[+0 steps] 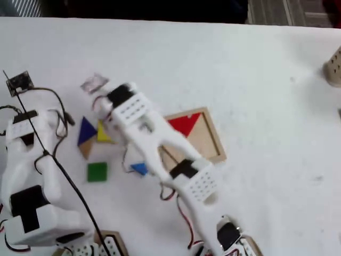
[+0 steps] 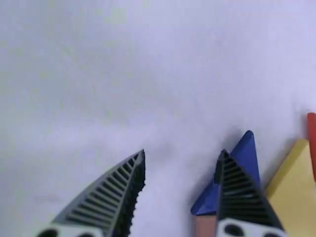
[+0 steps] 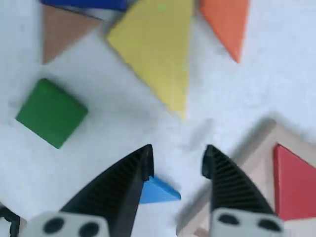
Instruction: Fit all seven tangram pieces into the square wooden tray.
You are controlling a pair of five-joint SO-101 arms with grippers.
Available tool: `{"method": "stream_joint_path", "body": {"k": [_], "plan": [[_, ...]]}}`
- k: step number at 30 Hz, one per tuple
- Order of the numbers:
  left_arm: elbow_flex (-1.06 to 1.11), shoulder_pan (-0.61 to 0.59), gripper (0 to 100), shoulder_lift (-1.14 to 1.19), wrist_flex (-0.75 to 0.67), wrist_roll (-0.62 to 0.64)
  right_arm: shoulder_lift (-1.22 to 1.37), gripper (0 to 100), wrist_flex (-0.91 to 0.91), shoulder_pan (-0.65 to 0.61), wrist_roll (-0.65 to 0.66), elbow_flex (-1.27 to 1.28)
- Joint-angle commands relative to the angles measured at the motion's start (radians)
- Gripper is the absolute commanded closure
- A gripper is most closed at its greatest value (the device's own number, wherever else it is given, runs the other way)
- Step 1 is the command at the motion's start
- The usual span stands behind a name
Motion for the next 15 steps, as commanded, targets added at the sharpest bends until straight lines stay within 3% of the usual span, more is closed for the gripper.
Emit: {"method": "stream_joint_path", "body": {"k": [1, 7, 15], "plan": [[-0.032, -0.05, 76, -0.005, -0.04, 0.091, -0.035, 78.3, -0.114, -0.058, 0.02, -0.012], [-0.032, -0.082, 76, -0.005, -0.057, 0.166, 0.059, 84.9, -0.302, -0.09, 0.011, -0.018], [-0.032, -0.142, 76, -0.005, -0.077, 0.247, 0.093, 85.0, -0.381, -0.081, -0.041, -0.003]]}}
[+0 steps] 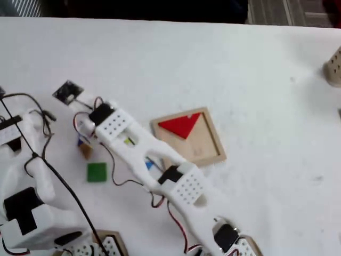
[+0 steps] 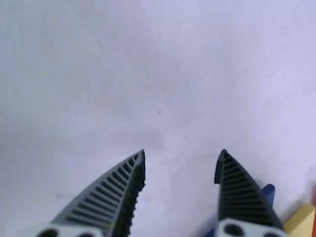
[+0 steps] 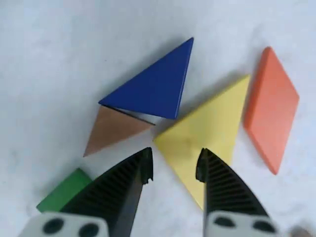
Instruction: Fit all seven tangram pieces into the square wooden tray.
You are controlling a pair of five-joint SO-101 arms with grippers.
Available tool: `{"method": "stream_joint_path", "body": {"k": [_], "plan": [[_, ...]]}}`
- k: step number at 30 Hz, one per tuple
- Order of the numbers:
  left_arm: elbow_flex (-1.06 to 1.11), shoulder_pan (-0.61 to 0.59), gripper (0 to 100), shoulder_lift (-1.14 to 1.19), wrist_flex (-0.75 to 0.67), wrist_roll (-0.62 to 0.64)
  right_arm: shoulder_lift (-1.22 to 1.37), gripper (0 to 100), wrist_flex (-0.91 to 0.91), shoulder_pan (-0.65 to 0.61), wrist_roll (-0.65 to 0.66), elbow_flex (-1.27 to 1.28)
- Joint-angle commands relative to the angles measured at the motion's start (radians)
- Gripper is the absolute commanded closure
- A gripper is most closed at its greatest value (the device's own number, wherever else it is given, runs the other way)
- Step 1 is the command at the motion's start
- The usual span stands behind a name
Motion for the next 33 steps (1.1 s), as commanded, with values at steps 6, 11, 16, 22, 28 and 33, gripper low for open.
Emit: {"method": "stream_joint_path", "body": {"k": [6, 11, 16, 22, 28, 33], "plan": [[-0.029, -0.018, 76, -0.004, -0.02, 0.038, 0.07, 85.0, -0.03, 0.031, 0.018, -0.028], [-0.028, -0.018, 76, -0.004, -0.015, 0.037, 0.081, 85.0, 0.093, 0.056, 0.058, -0.071], [-0.026, -0.013, 76, -0.004, -0.015, 0.002, 0.081, 85.0, 0.124, 0.119, 0.057, -0.071], [-0.025, 0.016, 76, -0.004, -0.012, -0.02, 0.079, 85.0, 0.173, 0.197, 0.055, -0.071], [-0.023, 0.018, 76, -0.004, -0.012, -0.02, 0.036, 85.0, 0.265, 0.216, 0.055, -0.089], [-0.023, 0.018, 76, -0.005, -0.012, -0.02, -0.054, 84.8, 0.271, 0.174, 0.055, -0.087]]}}
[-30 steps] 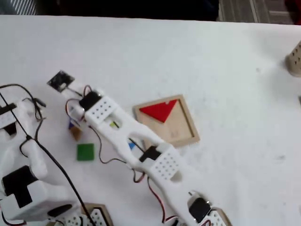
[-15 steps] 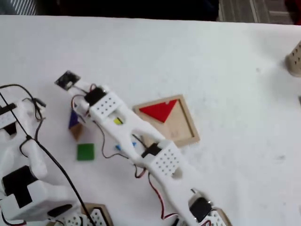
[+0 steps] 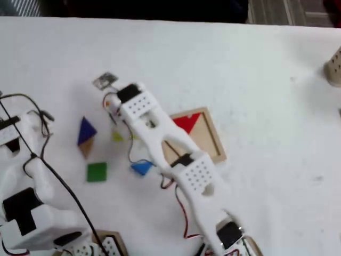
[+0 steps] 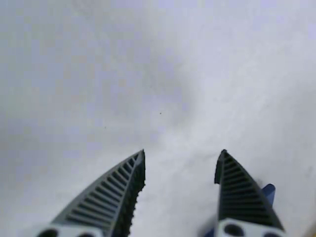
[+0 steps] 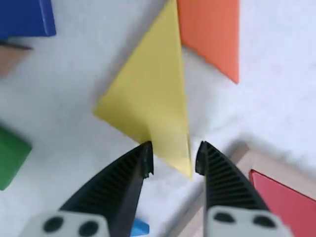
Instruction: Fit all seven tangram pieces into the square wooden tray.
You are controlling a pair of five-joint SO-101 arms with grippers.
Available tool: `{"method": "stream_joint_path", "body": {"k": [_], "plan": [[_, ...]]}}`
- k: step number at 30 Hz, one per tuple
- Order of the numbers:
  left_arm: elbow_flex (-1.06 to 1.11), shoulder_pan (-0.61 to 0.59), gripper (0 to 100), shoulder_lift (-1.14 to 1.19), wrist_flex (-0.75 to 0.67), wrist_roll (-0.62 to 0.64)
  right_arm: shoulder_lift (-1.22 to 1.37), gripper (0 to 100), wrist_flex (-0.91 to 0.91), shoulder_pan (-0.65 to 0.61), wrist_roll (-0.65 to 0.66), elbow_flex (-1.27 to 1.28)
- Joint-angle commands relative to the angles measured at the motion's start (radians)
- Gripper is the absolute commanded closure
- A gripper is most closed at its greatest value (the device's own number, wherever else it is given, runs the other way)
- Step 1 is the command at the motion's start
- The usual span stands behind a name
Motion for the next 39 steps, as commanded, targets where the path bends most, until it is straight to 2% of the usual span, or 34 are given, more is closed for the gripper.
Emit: {"method": "stream_joint_path", "body": {"k": [1, 6, 15, 23, 30, 33, 39], "plan": [[-0.023, 0.013, 76, -0.005, -0.011, -0.011, -0.099, 83.5, -0.005, -0.036, 0.012, -0.021], [-0.023, 0.013, 76, -0.007, -0.011, -0.011, -0.097, 69.5, -0.054, -0.085, 0.02, -0.021], [-0.023, 0.013, 76, -0.007, 0.002, -0.012, 0.039, 70.4, -0.182, -0.113, 0.012, -0.029], [-0.023, 0.018, 76, -0.007, 0.002, -0.057, 0.077, 70.4, -0.096, -0.108, 0.02, -0.057], [-0.023, 0.033, 76, -0.007, 0.003, -0.06, 0.084, 70.4, -0.108, -0.094, 0.02, -0.069], [-0.023, 0.03, 76, -0.007, 0.003, -0.06, 0.084, 71.4, -0.105, -0.093, 0.014, -0.068], [-0.023, 0.033, 76, -0.007, 0.003, -0.06, 0.084, 86.3, -0.104, -0.039, 0.014, -0.066]]}}
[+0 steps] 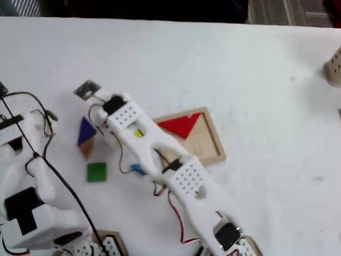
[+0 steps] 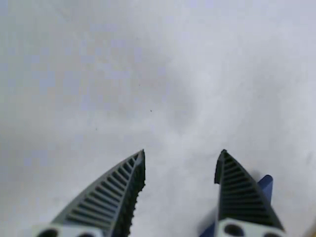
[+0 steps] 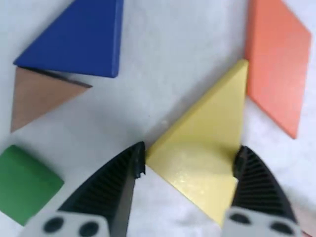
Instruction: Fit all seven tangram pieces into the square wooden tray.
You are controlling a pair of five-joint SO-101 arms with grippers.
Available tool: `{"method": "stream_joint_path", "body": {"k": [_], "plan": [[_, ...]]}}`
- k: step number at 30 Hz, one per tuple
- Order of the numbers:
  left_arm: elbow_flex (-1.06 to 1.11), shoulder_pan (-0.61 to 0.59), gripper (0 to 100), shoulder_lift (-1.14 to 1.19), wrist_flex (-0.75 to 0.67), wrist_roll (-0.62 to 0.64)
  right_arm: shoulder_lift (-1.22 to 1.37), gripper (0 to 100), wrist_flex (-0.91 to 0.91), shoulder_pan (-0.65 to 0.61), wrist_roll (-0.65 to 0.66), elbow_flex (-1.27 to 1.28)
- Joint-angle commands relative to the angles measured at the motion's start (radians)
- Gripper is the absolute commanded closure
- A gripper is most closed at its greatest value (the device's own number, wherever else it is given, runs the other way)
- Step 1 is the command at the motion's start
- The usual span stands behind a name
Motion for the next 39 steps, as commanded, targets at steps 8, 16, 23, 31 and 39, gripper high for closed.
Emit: {"method": "stream_joint_path", "body": {"k": [8, 16, 23, 31, 39], "plan": [[-0.023, 0.013, 76, -0.005, 0.003, -0.011, -0.016, 92.6, 0.048, 0.093, 0.008, -0.044], [-0.023, 0.015, 76, -0.005, 0.003, -0.011, -0.016, 93.4, 0.24, 0.101, -0.051, -0.183], [-0.023, 0.024, 76, -0.005, 0.003, -0.011, -0.028, 93.6, 0.278, 0.143, -0.055, -0.25], [-0.023, 0.045, 76, -0.008, 0.003, -0.015, -0.28, 94.5, 0.282, 0.208, -0.054, -0.049], [-0.023, 0.047, 76, -0.008, 0.003, -0.066, -0.68, 95.2, 0.239, 0.289, -0.054, 0.431]]}}
